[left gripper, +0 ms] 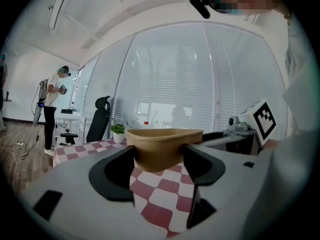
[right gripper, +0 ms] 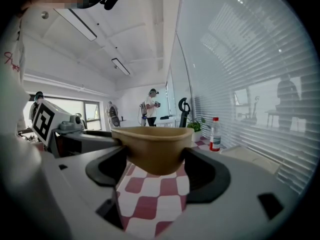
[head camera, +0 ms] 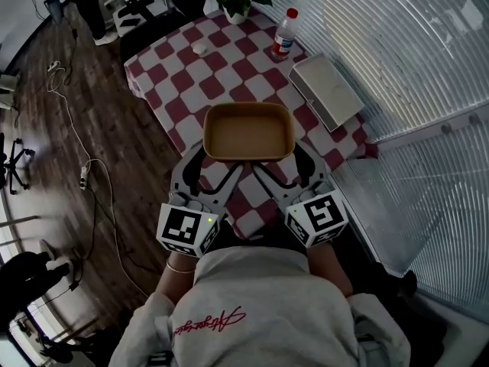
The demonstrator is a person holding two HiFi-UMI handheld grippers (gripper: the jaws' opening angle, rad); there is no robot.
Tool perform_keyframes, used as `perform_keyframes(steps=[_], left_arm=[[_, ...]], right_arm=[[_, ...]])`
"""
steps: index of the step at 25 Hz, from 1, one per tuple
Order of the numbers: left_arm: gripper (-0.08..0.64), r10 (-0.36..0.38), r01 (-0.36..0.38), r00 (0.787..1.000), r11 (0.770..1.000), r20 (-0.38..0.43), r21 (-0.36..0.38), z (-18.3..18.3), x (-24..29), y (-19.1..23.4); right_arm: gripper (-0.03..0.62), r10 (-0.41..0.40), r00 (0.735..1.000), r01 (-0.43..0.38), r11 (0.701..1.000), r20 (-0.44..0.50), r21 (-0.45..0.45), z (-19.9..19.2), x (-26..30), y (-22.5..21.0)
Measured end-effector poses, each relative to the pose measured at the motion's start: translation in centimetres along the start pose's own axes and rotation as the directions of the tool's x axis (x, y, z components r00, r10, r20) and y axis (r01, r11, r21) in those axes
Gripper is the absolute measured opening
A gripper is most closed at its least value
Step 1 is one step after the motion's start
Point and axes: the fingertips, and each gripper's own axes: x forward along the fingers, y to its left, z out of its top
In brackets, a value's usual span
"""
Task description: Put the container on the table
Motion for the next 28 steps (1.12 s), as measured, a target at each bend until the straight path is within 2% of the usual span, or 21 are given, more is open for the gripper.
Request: perform_keyframes(steps=[28], left_arm=[[0.319,0.022,-0.029,0.993,0.998,-0.117,-0.058,-5.5,0.7,1.7]], right_arm=[[0.364,0.032,0.992,-0.028,0.999,-0.123,0.035,-5.3,2.4,-0.1]])
